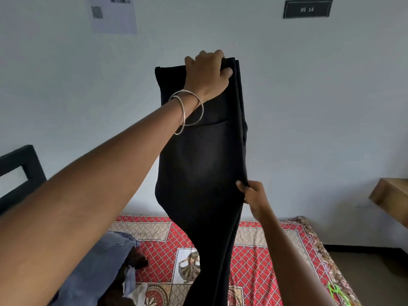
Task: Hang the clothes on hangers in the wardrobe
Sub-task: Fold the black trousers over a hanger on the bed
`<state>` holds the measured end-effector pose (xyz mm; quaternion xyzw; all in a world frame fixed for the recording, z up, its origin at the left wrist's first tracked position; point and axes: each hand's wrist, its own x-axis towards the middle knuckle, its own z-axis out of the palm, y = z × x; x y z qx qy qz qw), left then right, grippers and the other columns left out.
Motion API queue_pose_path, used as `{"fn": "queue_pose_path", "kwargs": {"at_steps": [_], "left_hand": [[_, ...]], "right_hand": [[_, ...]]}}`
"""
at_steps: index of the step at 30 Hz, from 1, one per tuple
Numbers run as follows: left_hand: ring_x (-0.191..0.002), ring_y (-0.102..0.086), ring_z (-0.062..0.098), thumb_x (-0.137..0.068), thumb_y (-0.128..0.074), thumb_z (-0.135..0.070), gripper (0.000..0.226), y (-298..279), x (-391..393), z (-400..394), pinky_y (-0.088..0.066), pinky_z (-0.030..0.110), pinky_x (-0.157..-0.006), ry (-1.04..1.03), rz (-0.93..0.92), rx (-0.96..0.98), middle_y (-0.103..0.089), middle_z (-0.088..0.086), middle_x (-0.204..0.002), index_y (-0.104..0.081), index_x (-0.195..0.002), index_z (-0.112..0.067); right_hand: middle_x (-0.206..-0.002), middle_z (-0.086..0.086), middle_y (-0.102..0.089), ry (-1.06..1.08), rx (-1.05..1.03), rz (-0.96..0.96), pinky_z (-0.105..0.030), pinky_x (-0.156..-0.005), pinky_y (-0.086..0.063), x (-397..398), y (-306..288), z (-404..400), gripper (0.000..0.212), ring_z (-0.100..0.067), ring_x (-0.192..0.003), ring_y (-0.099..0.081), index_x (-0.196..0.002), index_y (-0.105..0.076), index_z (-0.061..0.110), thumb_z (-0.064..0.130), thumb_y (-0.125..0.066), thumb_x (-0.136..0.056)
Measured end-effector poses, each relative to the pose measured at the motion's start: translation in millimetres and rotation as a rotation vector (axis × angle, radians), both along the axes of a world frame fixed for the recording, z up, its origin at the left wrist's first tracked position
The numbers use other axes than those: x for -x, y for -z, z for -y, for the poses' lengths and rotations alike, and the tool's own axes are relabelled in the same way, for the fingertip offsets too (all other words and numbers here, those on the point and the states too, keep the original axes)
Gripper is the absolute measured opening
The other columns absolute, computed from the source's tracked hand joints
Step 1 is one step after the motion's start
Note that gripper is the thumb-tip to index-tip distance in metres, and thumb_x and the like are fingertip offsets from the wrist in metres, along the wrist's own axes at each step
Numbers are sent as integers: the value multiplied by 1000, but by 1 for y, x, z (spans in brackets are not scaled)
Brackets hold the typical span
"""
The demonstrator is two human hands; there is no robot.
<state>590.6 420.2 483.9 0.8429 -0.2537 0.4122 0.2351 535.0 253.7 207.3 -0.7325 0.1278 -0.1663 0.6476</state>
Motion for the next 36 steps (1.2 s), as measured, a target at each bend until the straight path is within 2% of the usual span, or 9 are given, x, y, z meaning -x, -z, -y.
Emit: {"fn": "queue_pose_path", "kwargs": {"at_steps": [4,8,14,20,23,25,27,32,36], "left_hand": [[-95,-55,21,-88,-57,-51,41,1,-9,-6,-35,41,-95,171,-166,1,-60,-4,-86,-64,-99,-12],[-86,-57,19,-86,-61,-46,33,9,-11,-5,-44,48,-92,336,-241,59,-57,-11,-73,-67,-89,-14],[-117,-43,24,-87,-57,-48,21,40,-28,-26,-29,46,-95,85,-303,234,-59,-7,-95,-65,-93,-30],[-119,-42,24,-84,-64,-46,30,137,-57,-49,-24,38,-108,23,-587,495,-64,-2,-115,-70,-108,-28],[-108,-57,23,-79,-67,-45,35,188,-62,-47,-41,34,-100,151,-733,722,-68,-2,-110,-70,-107,-25],[-94,-60,21,-88,-65,-24,22,220,-61,-43,-55,31,-74,305,-868,908,-66,2,-103,-67,-109,-17],[-83,-54,18,-94,-57,-10,12,256,-57,-50,-50,23,-55,410,-983,1074,-58,1,-92,-63,-103,-15],[-86,-64,18,-95,-42,7,27,375,-26,-95,-58,33,-77,386,-1185,1433,-63,5,-90,-59,-92,-13],[-90,-61,14,-100,-37,1,23,470,12,-133,-57,23,-74,182,-1187,1573,-60,5,-96,-54,-100,-14]], "right_hand": [[-90,-10,-69,-79,-28,-34,-39,-81,-53,11,4,19,13,-21,-83,-65,-85,-69,2,7,-60,-93],[-100,-11,-70,-239,65,-223,-20,-69,-49,13,29,21,18,-18,-90,-67,-105,-67,-6,2,-62,-90],[-77,-5,-66,81,316,-204,-33,-70,-51,13,33,50,23,-21,-76,-64,-91,-75,3,9,-83,-70],[-85,-12,-69,389,702,-152,-37,-66,-42,45,25,100,29,-38,-84,-62,-104,-49,19,7,-66,-83],[-91,-12,-73,628,762,-81,-44,-75,-43,64,22,111,41,-40,-82,-63,-117,-46,17,0,-56,-80],[-88,-20,-71,763,777,-97,-46,-79,-42,72,28,104,44,-42,-81,-62,-113,-58,13,0,-45,-73],[-88,-24,-68,845,732,-70,-46,-79,-42,77,57,87,44,-43,-85,-60,-100,-65,9,8,-38,-66],[-110,-23,-50,827,637,-268,-46,-83,-43,106,185,24,28,-38,-103,-43,-94,-72,12,6,-52,-76],[-86,-13,-69,711,435,-487,-35,-59,-49,132,264,-34,32,-32,-74,-62,-100,-74,27,5,-59,-82]]}}
